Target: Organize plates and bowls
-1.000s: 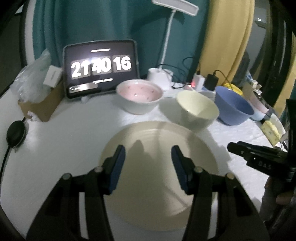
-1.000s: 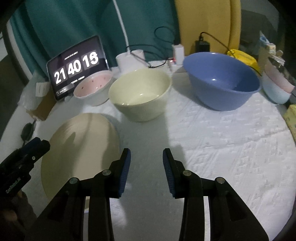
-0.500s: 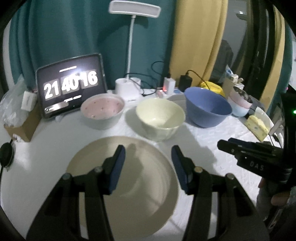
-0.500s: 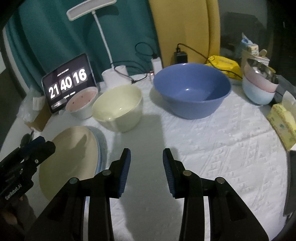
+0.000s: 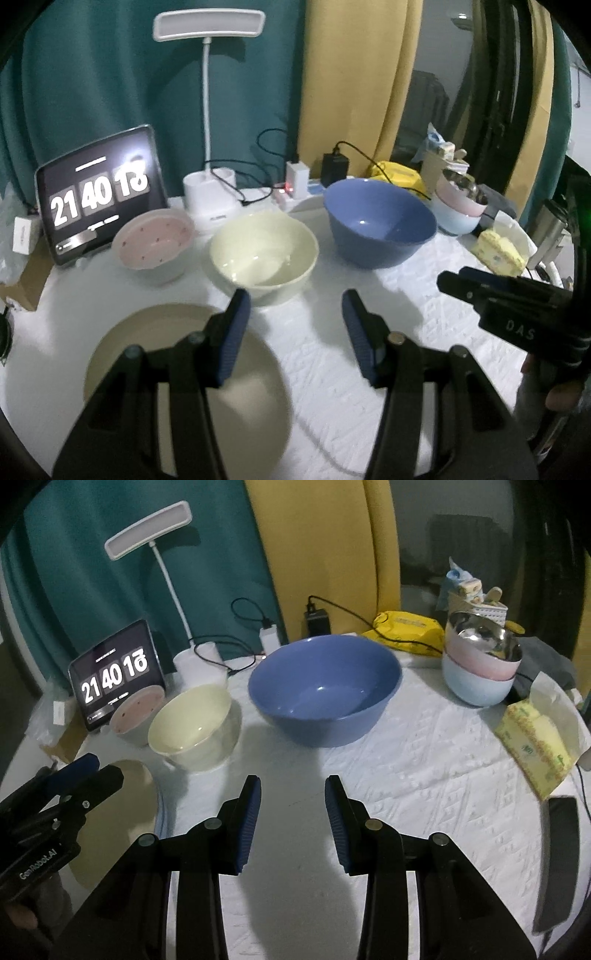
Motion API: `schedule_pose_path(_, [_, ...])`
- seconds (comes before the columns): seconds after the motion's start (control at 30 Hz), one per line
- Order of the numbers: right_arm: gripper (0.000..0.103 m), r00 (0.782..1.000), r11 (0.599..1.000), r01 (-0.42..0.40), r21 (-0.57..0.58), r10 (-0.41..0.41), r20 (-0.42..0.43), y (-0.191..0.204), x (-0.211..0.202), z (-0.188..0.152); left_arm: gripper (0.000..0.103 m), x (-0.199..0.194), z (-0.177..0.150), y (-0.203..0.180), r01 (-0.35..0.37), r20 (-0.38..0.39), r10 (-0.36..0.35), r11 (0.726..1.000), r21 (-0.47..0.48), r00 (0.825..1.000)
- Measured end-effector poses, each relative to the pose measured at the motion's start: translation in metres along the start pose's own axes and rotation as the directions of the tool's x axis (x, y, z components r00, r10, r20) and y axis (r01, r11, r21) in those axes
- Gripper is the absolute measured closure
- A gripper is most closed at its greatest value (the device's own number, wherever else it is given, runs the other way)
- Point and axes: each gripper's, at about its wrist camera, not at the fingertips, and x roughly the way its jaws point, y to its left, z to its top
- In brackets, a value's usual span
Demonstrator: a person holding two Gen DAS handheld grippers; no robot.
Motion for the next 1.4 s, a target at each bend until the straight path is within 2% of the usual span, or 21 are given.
schedule_pose_path(0.13, [0.065,1.0,1.0,0.006,0.003,-0.006,0.01,-0.011,-0.001,0.007,0.048,0.007,0.007,-0.011,0.003,-0.002,-0.003,1.0,0.016,1.0])
schedule_pose_path(0.2, [0.065,1.0,1.0,0.01,0.009,-0.01,0.016,-0.017,-0.001,0.01,0.034,0.01,0.009,-0.015,0.011,-0.004,-0.011,1.0,0.018,1.0])
schedule_pose_path(0.23, [0.065,1.0,1.0,0.013,0.013,-0.013,0.02,-0.02,-0.001,0.011,0.033,0.012,0.011,-0.017,0.022,-0.005,-0.022,1.0,0.015,1.0])
schedule_pose_path(0.47, [0.064,0.999,0.999,0.033,0.036,-0.035,0.038,-0.041,0.004,0.023,0.033,0.028,0.025,-0.029,0.019,-0.001,-0.019,0.999,0.027,1.0])
schedule_pose_path(0.57, [0.057,0.998,0.998,0.038,0.042,-0.04,0.043,-0.048,0.008,0.029,0.033,0.036,0.031,-0.034,0.02,0.003,-0.02,0.999,0.038,1.0])
schedule_pose_path(0.8, [0.054,0.998,0.997,0.045,0.06,-0.048,0.045,-0.061,0.02,0.039,0.033,0.057,0.04,-0.041,0.043,0.014,-0.043,0.998,0.038,0.999])
schedule_pose_path(1.13, [0.054,0.998,0.995,0.049,0.082,-0.052,0.034,-0.077,0.054,0.053,0.033,0.084,0.044,-0.046,0.024,0.025,-0.025,0.999,0.035,0.999])
schedule_pose_path(1.4, [0.054,0.999,0.994,0.049,0.098,-0.05,0.003,-0.088,0.081,0.051,0.033,0.104,0.044,-0.053,0.011,0.011,-0.012,0.999,0.046,1.0])
